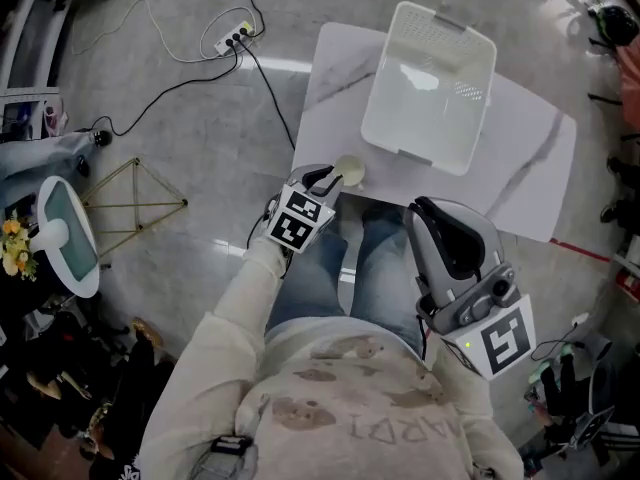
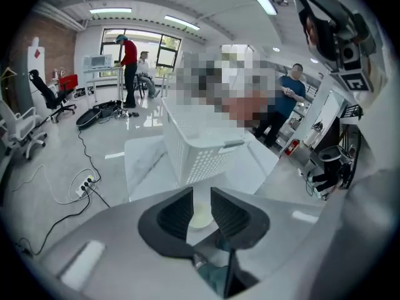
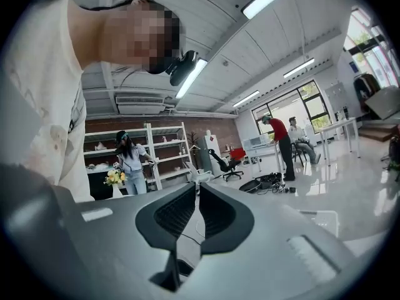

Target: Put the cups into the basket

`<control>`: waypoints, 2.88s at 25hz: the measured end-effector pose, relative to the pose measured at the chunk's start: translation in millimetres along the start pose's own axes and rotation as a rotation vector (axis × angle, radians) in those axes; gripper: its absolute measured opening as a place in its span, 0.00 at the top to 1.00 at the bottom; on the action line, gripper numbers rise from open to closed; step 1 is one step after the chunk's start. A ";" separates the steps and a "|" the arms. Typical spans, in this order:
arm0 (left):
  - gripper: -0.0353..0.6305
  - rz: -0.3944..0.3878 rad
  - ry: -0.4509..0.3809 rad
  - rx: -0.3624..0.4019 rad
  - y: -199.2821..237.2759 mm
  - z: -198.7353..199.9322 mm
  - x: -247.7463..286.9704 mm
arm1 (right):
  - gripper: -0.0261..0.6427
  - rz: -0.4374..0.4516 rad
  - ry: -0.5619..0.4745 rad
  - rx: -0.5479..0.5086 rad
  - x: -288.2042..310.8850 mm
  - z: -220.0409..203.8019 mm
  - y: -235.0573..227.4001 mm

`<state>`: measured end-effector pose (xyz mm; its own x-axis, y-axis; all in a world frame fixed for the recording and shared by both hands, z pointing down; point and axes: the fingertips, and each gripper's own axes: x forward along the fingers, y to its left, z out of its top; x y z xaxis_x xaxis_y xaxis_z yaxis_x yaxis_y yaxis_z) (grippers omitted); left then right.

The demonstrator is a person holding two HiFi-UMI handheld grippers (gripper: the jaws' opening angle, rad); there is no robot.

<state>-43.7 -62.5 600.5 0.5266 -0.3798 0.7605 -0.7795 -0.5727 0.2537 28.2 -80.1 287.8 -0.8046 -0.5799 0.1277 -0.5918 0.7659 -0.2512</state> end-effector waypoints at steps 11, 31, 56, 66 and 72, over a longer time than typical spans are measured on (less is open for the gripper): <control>0.79 0.052 0.167 -0.005 25.3 -57.5 68.4 | 0.91 0.011 0.020 0.050 9.3 -51.2 -26.0; 0.90 0.120 0.373 0.145 54.9 -84.0 133.1 | 0.90 -0.034 0.014 0.100 4.5 -89.1 -51.8; 0.91 0.126 0.078 0.141 1.9 95.8 -38.3 | 0.90 -0.007 -0.073 0.007 -11.7 10.3 -122.3; 0.91 0.132 -0.138 0.096 -62.6 204.4 -50.2 | 0.90 0.056 -0.072 -0.016 -32.4 27.3 -152.0; 0.91 0.116 -0.151 0.101 -66.0 230.5 -11.0 | 0.90 0.023 -0.081 0.000 -28.0 21.9 -167.7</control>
<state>80.1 -188.0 437.7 0.4859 -0.5480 0.6808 -0.8042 -0.5854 0.1028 151.0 -198.3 305.4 -0.8116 -0.5826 0.0440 -0.5731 0.7792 -0.2536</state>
